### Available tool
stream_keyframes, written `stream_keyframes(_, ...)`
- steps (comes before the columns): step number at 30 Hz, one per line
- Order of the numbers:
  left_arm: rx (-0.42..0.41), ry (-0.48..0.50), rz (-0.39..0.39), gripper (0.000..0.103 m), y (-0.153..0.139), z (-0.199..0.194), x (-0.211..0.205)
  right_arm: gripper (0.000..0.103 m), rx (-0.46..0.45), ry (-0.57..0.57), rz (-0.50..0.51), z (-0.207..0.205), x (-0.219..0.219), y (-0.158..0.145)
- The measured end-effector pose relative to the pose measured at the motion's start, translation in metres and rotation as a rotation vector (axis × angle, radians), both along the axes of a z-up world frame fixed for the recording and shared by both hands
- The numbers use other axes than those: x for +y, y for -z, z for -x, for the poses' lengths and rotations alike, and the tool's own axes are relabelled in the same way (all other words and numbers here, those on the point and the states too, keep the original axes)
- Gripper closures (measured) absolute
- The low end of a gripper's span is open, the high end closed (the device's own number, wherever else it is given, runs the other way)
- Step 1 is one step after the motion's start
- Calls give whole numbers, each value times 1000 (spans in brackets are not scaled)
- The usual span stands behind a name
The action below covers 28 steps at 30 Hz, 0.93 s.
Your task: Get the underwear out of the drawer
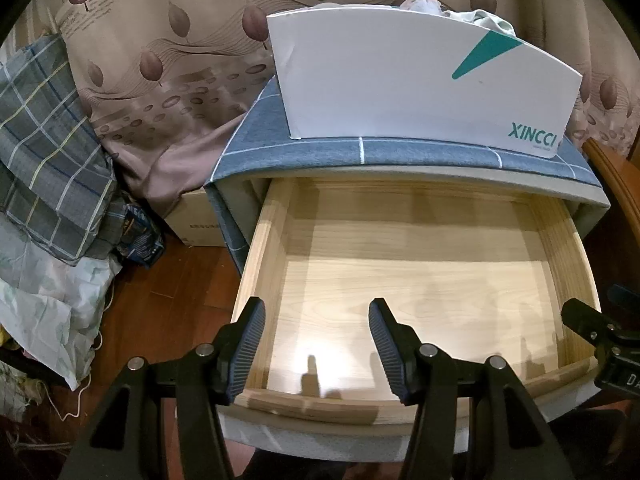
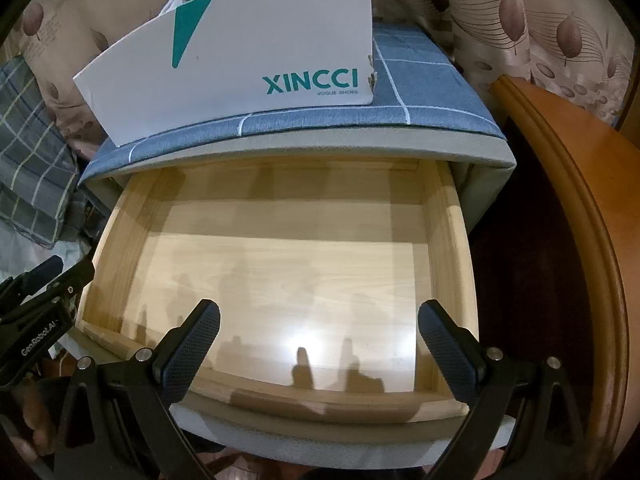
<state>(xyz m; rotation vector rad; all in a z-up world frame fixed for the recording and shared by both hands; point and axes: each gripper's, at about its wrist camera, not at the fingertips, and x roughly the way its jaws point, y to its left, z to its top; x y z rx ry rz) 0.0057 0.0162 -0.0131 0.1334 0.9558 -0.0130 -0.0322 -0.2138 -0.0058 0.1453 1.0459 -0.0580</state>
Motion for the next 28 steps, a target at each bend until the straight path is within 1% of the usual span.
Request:
stream_keyframes(15, 4, 6, -2, 48, 1, -1, -3, 4, 14, -1, 1, -2, 1, 2)
stream_keyframes(24, -26, 17, -6, 48, -3, 3, -4, 4, 15, 0, -1, -2, 1, 2)
stream_keyframes(28, -14, 15, 1, 48, -4, 3, -3, 4, 15, 0, -2, -2, 1, 2)
